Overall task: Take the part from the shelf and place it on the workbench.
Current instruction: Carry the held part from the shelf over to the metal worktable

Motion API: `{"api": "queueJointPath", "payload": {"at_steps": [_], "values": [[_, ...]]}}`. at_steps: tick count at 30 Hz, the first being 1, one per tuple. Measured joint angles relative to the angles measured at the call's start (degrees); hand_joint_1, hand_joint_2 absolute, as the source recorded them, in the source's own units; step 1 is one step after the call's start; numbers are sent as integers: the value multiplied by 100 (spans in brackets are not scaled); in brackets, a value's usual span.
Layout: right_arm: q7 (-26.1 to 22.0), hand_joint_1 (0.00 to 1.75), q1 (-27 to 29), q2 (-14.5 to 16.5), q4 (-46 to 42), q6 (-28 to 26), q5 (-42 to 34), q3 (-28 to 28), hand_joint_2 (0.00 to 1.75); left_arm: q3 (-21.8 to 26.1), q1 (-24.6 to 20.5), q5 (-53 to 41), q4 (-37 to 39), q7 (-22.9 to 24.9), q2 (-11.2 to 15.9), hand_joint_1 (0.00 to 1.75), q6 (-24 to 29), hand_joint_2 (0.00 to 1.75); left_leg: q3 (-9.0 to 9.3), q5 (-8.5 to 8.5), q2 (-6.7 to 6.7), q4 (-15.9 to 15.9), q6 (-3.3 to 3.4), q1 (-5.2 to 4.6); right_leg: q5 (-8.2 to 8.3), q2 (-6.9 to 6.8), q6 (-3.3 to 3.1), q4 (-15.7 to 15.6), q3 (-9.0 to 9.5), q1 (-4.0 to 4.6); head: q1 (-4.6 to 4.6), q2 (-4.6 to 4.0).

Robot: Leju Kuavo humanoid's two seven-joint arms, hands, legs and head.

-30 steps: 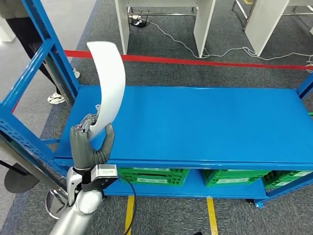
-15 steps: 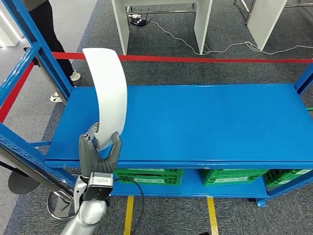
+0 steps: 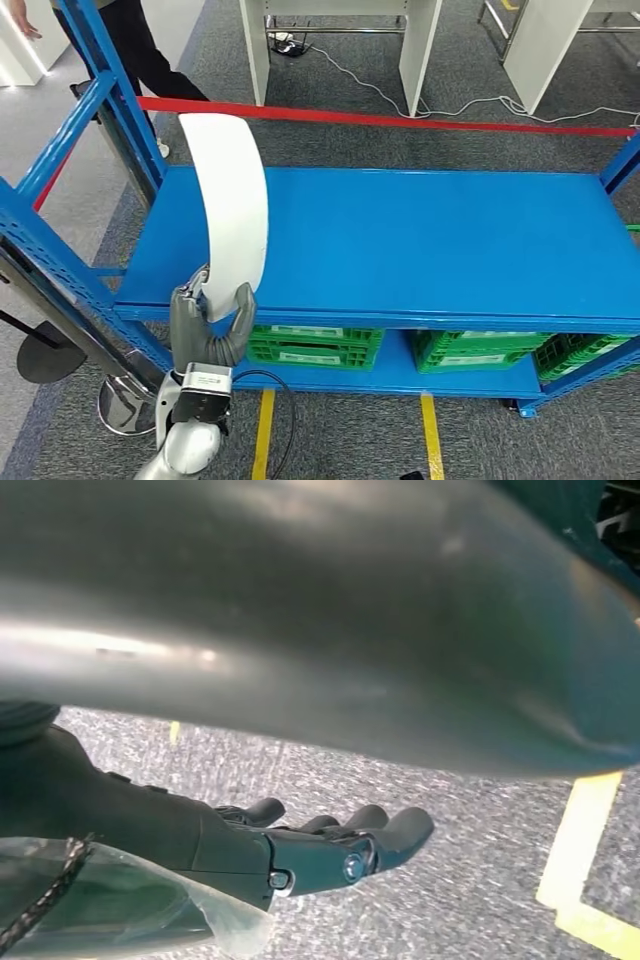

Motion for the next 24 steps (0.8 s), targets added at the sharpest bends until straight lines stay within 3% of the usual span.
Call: {"api": "queueJointPath", "payload": {"at_steps": [2,3,4,5,7,9,11,13,14,16,18,19,20,21,22,24], "values": [[-58,0,1,0,0,4,-9,-27,0,-34,-9,19,6,15,-3,175,-49,175,-138,101,13,8,38,-20,-481,4,17,668,-205,5,26,0],[-79,0,4,0,0,9,-12,-35,0,-51,-8,33,14,23,-3,175,-67,175,-212,153,18,13,42,-30,-609,4,25,974,-267,4,29,0],[-88,0,8,0,0,12,-14,-42,0,-65,-7,44,23,31,-2,175,-77,175,-286,205,22,19,45,-36,-614,3,32,1134,-259,4,29,0],[-90,0,13,0,0,15,-15,-50,0,-76,-8,53,33,34,-1,175,-79,175,-357,254,23,28,40,-38,-506,2,35,1105,-159,4,31,0],[-94,0,14,0,0,17,-14,-65,0,-88,-7,58,45,37,-1,175,-79,175,-482,339,21,55,14,-37,-219,0,31,497,308,0,32,0],[-110,0,1,0,0,20,-15,-73,0,-92,-11,61,48,38,-1,175,-86,175,-572,413,21,94,-37,-51,-175,7,11,-252,807,9,25,0],[-150,0,-6,0,0,31,-25,-77,0,-104,-15,76,49,39,0,175,-124,175,-617,495,24,112,-94,-59,-232,19,-29,-546,948,32,19,0],[-189,0,4,2,0,52,-38,-86,0,-124,-14,98,56,39,7,175,-163,175,-650,507,19,135,-151,-43,-171,4,-120,-574,863,31,25,0],[-208,0,6,3,0,71,-42,-94,0,-131,-13,105,66,39,13,175,-175,175,-684,378,14,220,-185,-33,-122,-9,-179,-584,819,26,20,0],[-247,0,4,4,0,115,-47,-109,0,-137,-12,109,89,39,31,175,-184,175,-809,-151,6,692,-252,-4,-4,-32,-263,-591,733,15,8,0],[-270,0,8,4,0,160,-46,-115,0,-142,-8,111,113,39,50,175,-188,175,-921,-611,6,1384,-299,23,118,-37,-276,-580,607,16,-4,0],[-274,0,10,4,0,186,-40,-116,0,-143,-2,111,123,39,63,175,-188,175,-911,-655,6,1608,-313,36,178,-40,-272,-570,523,16,-3,0],[-281,0,12,4,0,216,-29,-117,0,-142,7,111,130,39,77,175,-187,175,-826,-577,6,1658,-321,47,232,-43,-264,-558,441,16,-4,0],[-293,0,13,4,0,249,-15,-118,0,-141,19,110,134,39,92,175,-185,175,-648,-420,7,1497,-322,58,280,-43,-253,-542,363,15,-4,0],[-315,0,13,4,0,277,-3,-119,0,-139,31,109,133,39,105,175,-183,175,-386,-261,6,1152,-317,67,323,-42,-236,-524,298,13,-5,0],[-367,0,12,4,0,310,9,-121,0,-137,54,105,124,39,123,175,-181,175,141,-184,0,342,-284,61,400,-37,-180,-494,206,22,-2,0]]}}
